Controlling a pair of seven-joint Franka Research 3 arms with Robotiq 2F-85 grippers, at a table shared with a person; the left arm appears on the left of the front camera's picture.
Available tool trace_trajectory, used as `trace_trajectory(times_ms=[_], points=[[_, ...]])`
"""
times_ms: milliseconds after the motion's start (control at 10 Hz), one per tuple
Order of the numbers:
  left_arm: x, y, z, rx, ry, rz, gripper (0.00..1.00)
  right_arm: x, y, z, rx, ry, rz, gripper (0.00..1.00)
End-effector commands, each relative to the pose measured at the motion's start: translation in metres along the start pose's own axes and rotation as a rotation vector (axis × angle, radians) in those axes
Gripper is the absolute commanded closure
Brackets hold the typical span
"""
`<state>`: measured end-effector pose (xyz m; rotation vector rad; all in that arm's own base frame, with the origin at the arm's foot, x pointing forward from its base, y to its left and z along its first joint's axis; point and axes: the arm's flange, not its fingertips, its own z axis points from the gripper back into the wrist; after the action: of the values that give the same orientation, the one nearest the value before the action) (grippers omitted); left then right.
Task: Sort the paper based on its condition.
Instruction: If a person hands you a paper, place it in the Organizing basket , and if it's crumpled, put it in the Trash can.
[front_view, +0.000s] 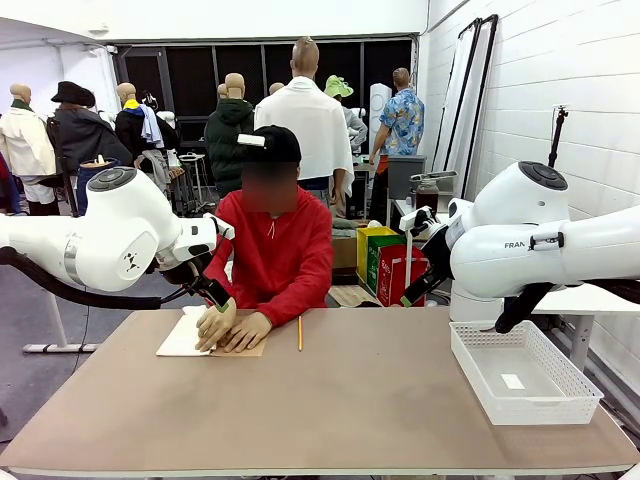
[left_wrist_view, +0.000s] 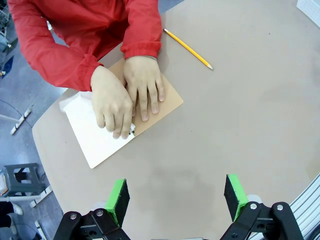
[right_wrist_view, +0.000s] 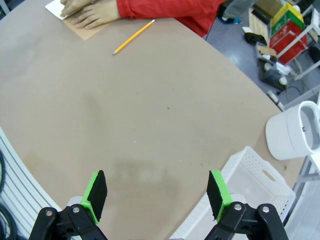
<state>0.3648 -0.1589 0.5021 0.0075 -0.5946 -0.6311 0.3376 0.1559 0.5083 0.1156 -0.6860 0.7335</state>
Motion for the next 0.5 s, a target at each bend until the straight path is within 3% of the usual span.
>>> trace_trajectory(times_ms=[0, 400], points=[[0.0002, 0.0007, -0.0016, -0.003, -0.003, -0.006, 0.0, 0.0007, -0.0001, -0.0001, -0.007, -0.004, 0.005, 0.0], [0.0002, 0.0007, -0.0016, -0.003, -0.003, -0.006, 0.0, 0.0007, -0.0001, -0.0001, -0.007, -0.004, 0.005, 0.0]])
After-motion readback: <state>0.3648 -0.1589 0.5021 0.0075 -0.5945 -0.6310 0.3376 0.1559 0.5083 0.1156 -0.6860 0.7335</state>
